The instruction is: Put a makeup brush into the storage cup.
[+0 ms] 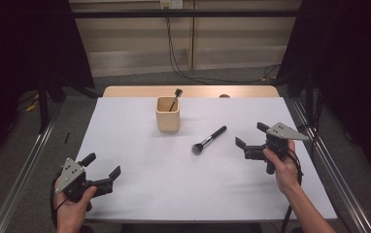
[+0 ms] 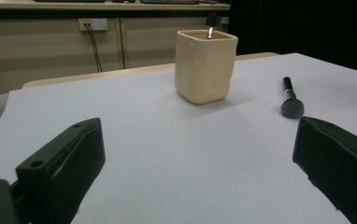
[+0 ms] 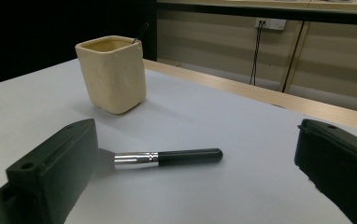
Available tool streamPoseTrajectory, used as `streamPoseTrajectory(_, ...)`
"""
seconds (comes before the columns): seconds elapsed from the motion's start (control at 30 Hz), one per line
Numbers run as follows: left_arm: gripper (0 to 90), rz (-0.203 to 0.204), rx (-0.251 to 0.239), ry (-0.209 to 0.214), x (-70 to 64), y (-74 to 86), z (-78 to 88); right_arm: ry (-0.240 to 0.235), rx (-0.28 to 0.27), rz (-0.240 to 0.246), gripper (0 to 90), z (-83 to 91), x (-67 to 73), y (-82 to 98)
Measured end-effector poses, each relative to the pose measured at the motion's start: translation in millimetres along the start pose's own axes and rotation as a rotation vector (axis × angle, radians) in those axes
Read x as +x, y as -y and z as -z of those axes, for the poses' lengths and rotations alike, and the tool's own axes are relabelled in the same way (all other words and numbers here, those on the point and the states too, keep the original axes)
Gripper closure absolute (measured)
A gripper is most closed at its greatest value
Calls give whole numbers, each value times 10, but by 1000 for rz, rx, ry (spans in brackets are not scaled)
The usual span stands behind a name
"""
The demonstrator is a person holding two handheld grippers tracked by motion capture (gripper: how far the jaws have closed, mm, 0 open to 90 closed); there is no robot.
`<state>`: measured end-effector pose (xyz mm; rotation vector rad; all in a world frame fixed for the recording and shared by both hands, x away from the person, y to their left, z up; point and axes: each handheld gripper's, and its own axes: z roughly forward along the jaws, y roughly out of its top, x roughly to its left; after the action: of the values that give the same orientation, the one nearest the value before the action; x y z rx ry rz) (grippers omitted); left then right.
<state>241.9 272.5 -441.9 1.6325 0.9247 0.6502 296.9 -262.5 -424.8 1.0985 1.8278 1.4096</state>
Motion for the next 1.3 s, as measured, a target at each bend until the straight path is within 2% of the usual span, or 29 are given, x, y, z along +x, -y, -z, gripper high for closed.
streamPoseTrajectory(0.2, 24, -4, 3, 1, 2, 0, -5, 13, 7, -11, 0, -131, -57, -20)
streamPoseTrajectory(0.4, 24, -4, 1, -3, 7, -2, -1, 14, -4, -22, 5, -256, -83, -126)
streamPoseTrajectory(1.0, 24, 8, -8, -6, 16, -3, 5, 41, 34, -9, 8, -626, -196, -296)
streamPoseTrajectory(1.3, 24, 6, -8, -10, 30, -3, 15, 49, 27, -26, 8, -770, -236, -361)
